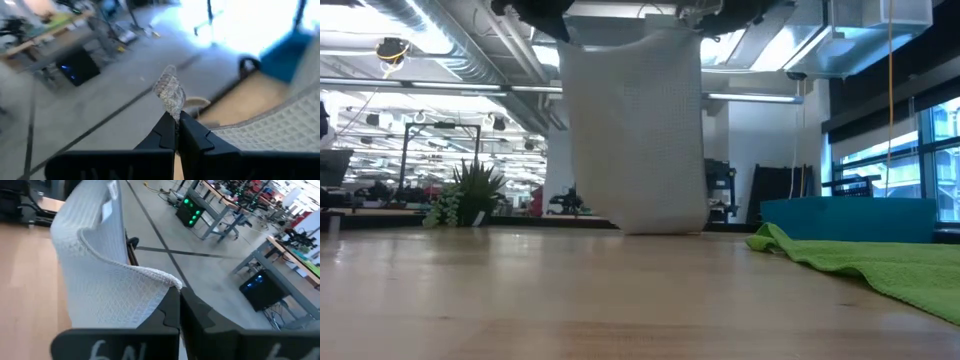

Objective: Roll microfiber towels into tight, uniform cylinder then place into a basket
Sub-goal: Roll the gray towel

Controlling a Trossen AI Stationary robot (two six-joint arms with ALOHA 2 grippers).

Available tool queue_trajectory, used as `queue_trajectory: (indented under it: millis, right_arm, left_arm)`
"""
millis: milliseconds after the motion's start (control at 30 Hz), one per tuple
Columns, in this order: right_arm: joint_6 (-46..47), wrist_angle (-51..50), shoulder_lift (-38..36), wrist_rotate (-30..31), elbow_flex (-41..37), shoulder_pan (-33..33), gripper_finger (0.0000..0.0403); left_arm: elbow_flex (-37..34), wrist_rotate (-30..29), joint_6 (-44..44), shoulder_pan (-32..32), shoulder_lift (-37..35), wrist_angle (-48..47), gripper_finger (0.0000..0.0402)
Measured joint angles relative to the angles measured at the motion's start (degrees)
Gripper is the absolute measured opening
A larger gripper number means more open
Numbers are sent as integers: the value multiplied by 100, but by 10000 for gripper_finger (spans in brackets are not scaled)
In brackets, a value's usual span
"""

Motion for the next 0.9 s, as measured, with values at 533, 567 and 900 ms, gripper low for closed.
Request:
queue_trajectory:
  millis: [533,567,900]
  right_arm:
    - [-503,792,0,-14,0,-570,3]
    - [-591,934,0,-13,0,-603,3]
    - [-826,1047,-10,-371,249,-698,3]
  left_arm:
    - [0,-470,699,838,0,1034,0]
    - [0,-471,699,920,-1,1037,0]
    - [17,1045,1323,1269,-65,1416,0]
